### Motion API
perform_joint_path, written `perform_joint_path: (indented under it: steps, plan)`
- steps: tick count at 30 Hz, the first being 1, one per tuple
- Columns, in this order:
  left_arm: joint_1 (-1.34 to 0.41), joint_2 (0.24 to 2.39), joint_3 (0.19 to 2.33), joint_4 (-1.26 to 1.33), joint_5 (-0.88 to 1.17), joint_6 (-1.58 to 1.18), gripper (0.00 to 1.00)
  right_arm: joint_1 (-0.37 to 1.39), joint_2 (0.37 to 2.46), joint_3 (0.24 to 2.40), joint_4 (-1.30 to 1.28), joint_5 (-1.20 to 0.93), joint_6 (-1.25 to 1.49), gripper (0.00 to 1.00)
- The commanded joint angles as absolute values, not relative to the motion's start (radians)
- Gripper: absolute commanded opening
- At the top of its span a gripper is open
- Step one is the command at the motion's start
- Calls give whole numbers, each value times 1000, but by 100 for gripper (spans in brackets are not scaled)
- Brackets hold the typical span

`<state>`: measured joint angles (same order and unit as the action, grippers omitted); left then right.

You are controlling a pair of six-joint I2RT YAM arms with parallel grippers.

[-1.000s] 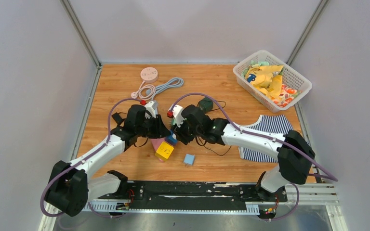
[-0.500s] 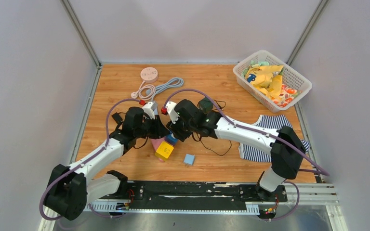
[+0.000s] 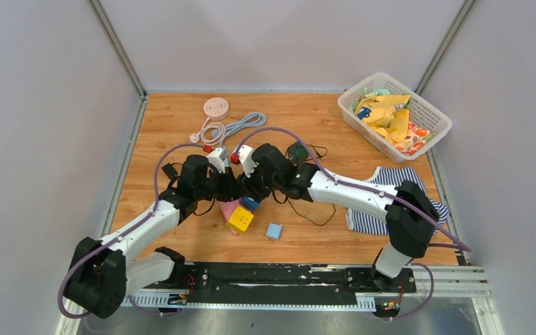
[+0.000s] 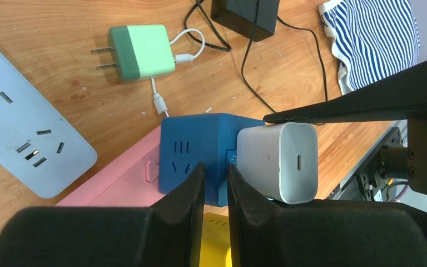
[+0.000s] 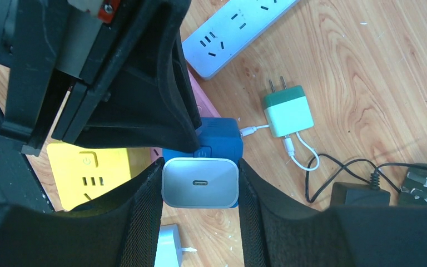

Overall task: Insert the plug
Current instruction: Insert the plug into the socket.

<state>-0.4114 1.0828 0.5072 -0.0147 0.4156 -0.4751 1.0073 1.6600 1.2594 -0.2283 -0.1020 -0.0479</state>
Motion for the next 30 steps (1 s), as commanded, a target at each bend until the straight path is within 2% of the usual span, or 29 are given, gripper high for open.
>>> perform_joint_path:
  steps: [1, 18, 30]
  plan:
    - [-420, 1129, 474, -101, 407, -462, 19, 990, 1694, 1123, -299, -126, -25, 0]
    - [-420, 1196, 505, -199, 301, -454, 17, 985, 1563, 932, -73, -112, -8, 0]
    - [-420, 1246, 509, -205, 272, -467, 16, 985, 1553, 919, -21, -117, -6, 0]
